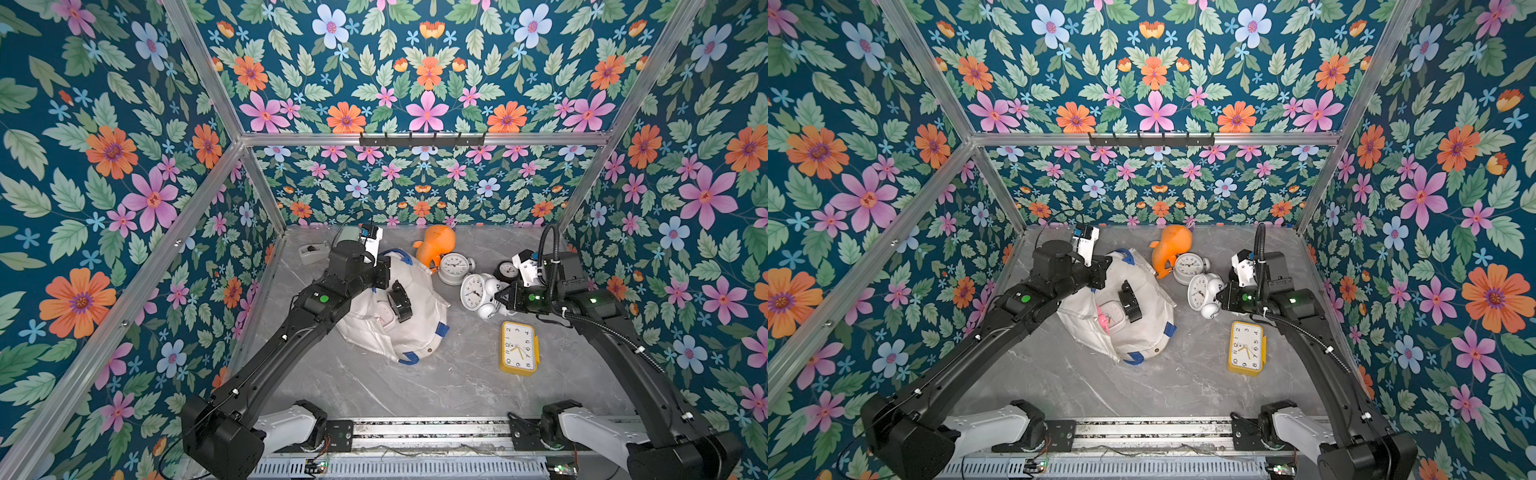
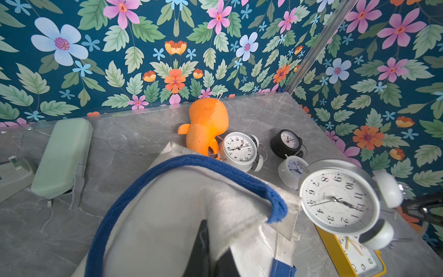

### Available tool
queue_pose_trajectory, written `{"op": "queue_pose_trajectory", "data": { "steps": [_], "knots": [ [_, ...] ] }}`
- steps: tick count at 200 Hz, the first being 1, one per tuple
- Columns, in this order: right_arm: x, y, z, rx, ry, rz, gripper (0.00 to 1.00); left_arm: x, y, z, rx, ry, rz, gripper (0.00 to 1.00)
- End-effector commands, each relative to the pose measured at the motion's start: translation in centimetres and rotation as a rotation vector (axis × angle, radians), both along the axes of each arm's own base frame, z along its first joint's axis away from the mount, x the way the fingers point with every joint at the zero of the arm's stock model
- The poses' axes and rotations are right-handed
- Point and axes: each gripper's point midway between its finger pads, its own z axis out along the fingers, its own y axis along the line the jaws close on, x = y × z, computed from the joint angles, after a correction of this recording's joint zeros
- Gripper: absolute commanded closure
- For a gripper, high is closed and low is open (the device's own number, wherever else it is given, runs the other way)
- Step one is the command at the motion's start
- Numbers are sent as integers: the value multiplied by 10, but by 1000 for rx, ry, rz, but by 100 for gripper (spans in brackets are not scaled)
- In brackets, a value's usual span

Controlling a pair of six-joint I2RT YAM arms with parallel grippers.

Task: Take the alarm clock out of the canvas bag
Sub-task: Place the alarm at the center of the board.

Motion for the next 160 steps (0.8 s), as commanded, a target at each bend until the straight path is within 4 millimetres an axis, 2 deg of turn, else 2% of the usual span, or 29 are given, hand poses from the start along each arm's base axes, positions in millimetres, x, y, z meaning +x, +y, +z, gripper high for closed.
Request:
{"op": "queue_pose_trajectory", "data": {
  "steps": [1,50,102,160],
  "knots": [
    [16,7,2,61,-27,-17,100,5,-3,12,-23,-40,-2,100],
    [24,13,-30,124,54,-39,100,4,-4,10,-22,-36,-9,100],
    [34,15,-53,256,136,-77,100,4,-3,10,-22,-38,-4,100],
    [40,8,-81,270,218,-139,100,4,-2,9,-18,-38,-1,100]
  ]
}}
